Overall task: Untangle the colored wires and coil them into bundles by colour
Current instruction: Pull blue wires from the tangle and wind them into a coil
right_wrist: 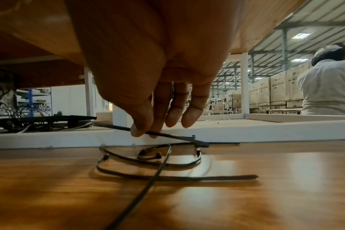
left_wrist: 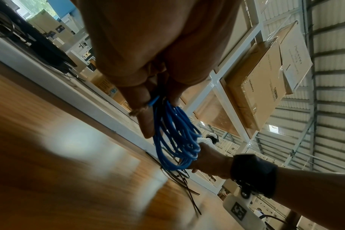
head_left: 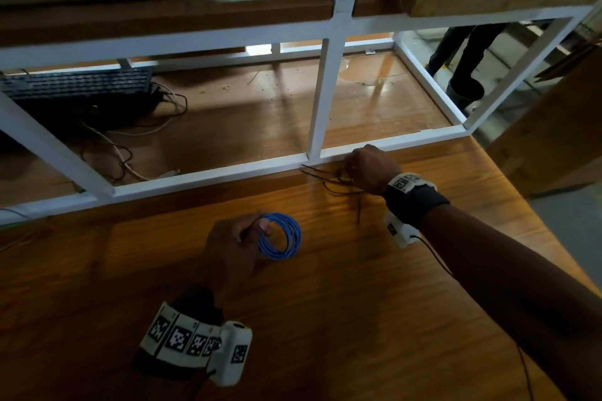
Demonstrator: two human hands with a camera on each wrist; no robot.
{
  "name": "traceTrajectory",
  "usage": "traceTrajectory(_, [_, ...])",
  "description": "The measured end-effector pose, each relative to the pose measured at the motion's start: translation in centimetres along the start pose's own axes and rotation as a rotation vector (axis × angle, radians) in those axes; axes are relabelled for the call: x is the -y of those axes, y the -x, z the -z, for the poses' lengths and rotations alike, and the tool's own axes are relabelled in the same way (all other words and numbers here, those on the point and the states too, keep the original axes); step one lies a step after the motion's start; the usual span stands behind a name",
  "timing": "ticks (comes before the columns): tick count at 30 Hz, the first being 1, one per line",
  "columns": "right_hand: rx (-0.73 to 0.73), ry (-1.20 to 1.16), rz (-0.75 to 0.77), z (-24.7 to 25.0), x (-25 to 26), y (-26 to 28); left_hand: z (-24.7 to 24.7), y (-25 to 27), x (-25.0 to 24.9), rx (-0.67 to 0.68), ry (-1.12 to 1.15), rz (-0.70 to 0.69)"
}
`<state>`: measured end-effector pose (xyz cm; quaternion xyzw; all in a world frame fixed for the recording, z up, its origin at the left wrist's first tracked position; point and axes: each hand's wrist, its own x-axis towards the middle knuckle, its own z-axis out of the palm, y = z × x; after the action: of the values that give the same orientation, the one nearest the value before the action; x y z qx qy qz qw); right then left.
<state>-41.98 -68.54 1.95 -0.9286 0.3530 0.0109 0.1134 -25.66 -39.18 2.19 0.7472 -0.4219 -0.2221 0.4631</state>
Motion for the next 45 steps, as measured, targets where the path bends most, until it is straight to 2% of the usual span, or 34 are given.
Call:
traceTrajectory(8, [-0.087, -0.174, 0.075, 0.8, 0.4, 1.9, 0.3, 0.9, -0.8, -0.035, -0.002, 0.005])
traceTrajectory(14, [-0.029, 0.096, 0.092, 0.0, 1.7, 3.1, 0.4, 1.1, 0.4, -0.049, -0.007, 0.047])
traceTrajectory(17, [-0.020, 0.086, 0.099, 0.2, 2.0, 4.2, 0.3, 1.0, 0.6, -0.059, -0.028, 0.077])
traceTrajectory(20, [-0.087, -0.091, 0.138, 0.5, 2.1, 5.6, 0.4, 1.0, 0.5, -0.034, -0.007, 0.081])
traceTrajectory(22, [-0.162, -0.343, 0.097, 0.8, 2.5, 7.1, 0.5, 1.2, 0.7, -0.039, -0.049, 0.065])
traceTrajectory(26, [-0.113, -0.905, -0.059, 1.0, 4.9, 11.2, 0.1, 1.7, 1.5, -0.059, -0.026, 0.063])
traceTrajectory(29, [-0.065, -1.157, -0.124, 0.3, 6.2, 13.4, -0.1, 2.5, 1.1, -0.044, -0.083, 0.042])
traceTrajectory(32, [-0.014, -1.194, -0.150, -0.9, 6.8, 14.7, 0.0, 3.4, 1.3, -0.014, -0.078, 0.049])
traceTrajectory(36, [-0.032, -1.147, -0.210, -1.8, 7.6, 15.7, 1.1, 3.7, 1.0, 0.027, -0.077, 0.200])
traceTrajectory(38, [-0.010, -1.149, -0.257, -1.9, 8.5, 16.5, 1.2, 4.5, 1.0, 0.001, -0.068, 0.213])
traceTrajectory(40, [0.099, -1.299, -0.323, -1.7, 10.0, 17.6, 1.1, 5.3, 1.7, -0.068, 0.042, 0.221])
traceTrajectory(42, [0.218, -1.448, -0.400, -1.4, 12.2, 19.1, 1.4, 6.3, 1.9, -0.104, 0.045, 0.218])
traceTrajectory(45, [0.236, -1.480, -0.445, -2.0, 15.2, 21.1, 1.5, 7.6, 1.2, -0.120, 0.005, 0.198])
